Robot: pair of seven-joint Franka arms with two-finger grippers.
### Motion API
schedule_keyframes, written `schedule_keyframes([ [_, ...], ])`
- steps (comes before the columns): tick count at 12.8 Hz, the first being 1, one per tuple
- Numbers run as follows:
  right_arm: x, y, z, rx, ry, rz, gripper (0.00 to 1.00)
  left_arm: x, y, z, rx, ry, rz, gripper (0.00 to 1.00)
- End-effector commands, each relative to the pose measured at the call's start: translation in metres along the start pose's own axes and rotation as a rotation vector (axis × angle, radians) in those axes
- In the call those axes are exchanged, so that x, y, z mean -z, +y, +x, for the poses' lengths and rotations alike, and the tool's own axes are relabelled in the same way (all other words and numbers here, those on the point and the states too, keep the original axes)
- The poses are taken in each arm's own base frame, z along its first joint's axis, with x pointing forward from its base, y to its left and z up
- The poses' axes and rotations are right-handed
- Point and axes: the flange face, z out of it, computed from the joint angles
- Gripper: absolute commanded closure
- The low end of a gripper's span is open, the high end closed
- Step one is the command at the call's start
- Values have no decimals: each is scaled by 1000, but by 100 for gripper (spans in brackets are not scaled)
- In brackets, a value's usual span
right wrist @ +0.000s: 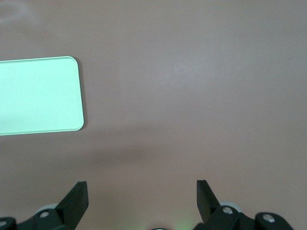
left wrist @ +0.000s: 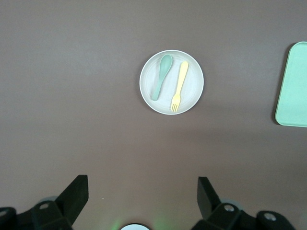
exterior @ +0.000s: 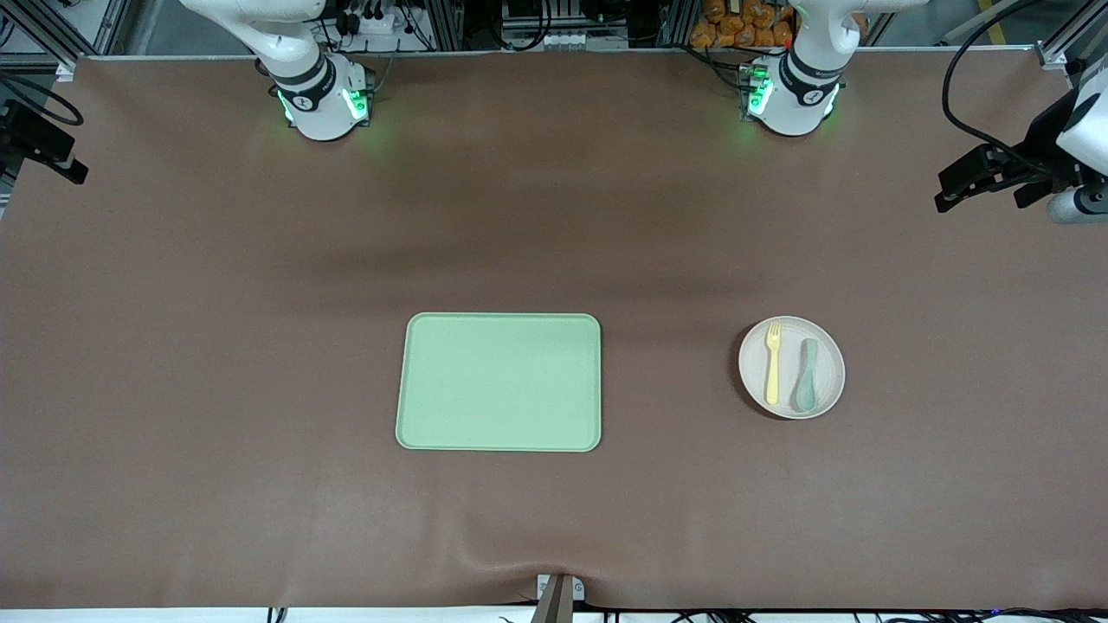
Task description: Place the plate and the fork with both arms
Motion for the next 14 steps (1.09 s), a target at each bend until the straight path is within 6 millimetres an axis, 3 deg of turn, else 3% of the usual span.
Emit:
schedule_keyframes([
  [1, 3, -2, -4, -2, 2, 5, 0, 5, -3, -1, -28, 4, 26, 0],
  [5, 3, -2, -4, -4, 1, 5, 0, 8, -4, 1, -25, 11, 23, 0],
  [8, 2, 1, -5, -8, -1, 5, 0, -2, -5, 7, -31, -8, 20, 0],
  [10, 2, 2, -4, -10, -1, 5, 0, -18, -15, 20, -7, -27, -3, 0],
  [14, 1, 1, -3, -8, -2, 5, 0, -73, -45, 36, 21, -41, -68, 0],
])
